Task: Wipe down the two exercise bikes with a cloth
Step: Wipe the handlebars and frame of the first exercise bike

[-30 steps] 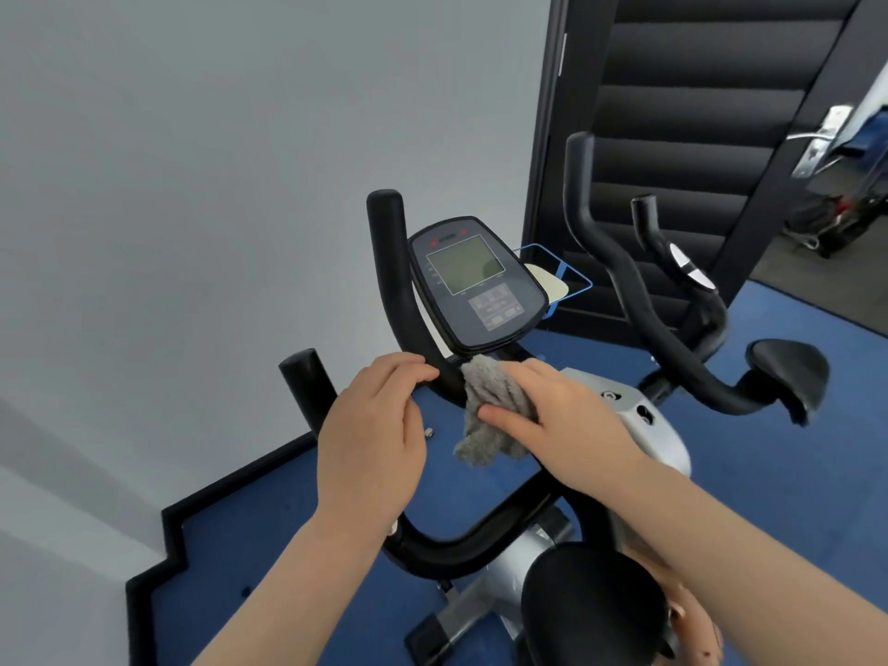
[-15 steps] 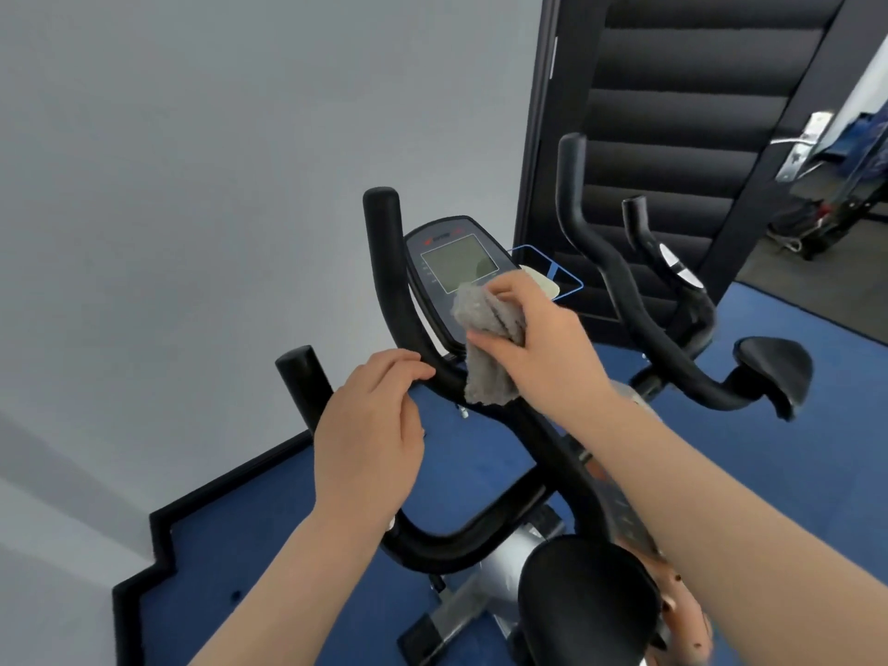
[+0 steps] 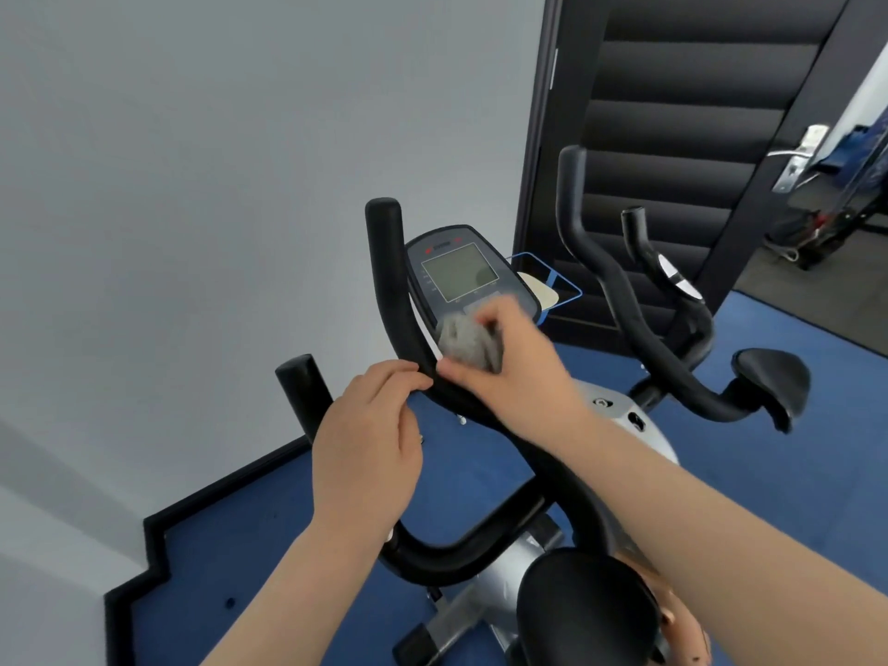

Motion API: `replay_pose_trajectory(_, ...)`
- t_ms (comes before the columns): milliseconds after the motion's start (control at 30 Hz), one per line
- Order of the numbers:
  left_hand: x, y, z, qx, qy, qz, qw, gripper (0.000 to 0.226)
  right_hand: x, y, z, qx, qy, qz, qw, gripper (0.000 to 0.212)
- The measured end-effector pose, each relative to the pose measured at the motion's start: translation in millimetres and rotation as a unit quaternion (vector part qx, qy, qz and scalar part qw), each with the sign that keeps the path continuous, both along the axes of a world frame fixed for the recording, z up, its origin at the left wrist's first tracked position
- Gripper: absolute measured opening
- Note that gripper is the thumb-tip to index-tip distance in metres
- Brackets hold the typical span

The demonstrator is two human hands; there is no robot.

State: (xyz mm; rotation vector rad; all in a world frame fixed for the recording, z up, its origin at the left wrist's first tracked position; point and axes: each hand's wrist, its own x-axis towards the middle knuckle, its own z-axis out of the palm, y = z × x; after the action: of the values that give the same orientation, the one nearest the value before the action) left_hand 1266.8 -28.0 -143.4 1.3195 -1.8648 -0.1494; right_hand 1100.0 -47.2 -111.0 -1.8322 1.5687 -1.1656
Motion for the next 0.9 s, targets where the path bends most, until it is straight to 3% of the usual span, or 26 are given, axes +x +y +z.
replay_pose_trajectory(67, 0.3, -0.2, -0.3, -0.003, -0.003, 0.000, 1.000, 0.040, -0.6, 15.3, -10.6, 0.056, -0.028, 0.056, 0.996, 0.034)
replay_pose_trajectory(167, -0.5, -0.9, -0.4, -0.002, -0.009, -0.002, 1.000, 0.037, -8.4, 6.7, -3.3, 0.060, -0.040, 0.042, 0.997, 0.046)
replay_pose_trajectory(300, -0.1, 0.1, -0.3, -0.006, -0.006, 0.003, 1.000, 0.041, 4.4, -1.9, -7.8, 0.068, 0.078, 0.049, 0.993, 0.030)
replay_pose_trajectory(400, 0.6, 0.4, -0.7, -0.007, -0.006, 0.012, 1.000, 0.037, -2.2, 14.3, -21.2, 0.006, 0.148, 0.084, 0.985, 0.027)
replay_pose_trajectory(633, 0.6, -1.2, -2.9, -0.006, -0.013, 0.015, 1.000, 0.030, -6.7, 7.1, -15.8, 0.005, 0.070, 0.120, 0.990, 0.019)
replay_pose_trajectory(767, 1.0, -0.1, -1.9, -0.006, -0.005, 0.013, 1.000, 0.030, -12.6, 21.8, -31.5, -0.051, 0.110, 0.119, 0.985, 0.023)
replay_pose_trajectory(900, 0.6, -0.1, -2.7, -0.003, -0.011, 0.015, 1.000, 0.029, -27.4, 17.5, -19.8, -0.023, 0.103, 0.121, 0.987, 0.021)
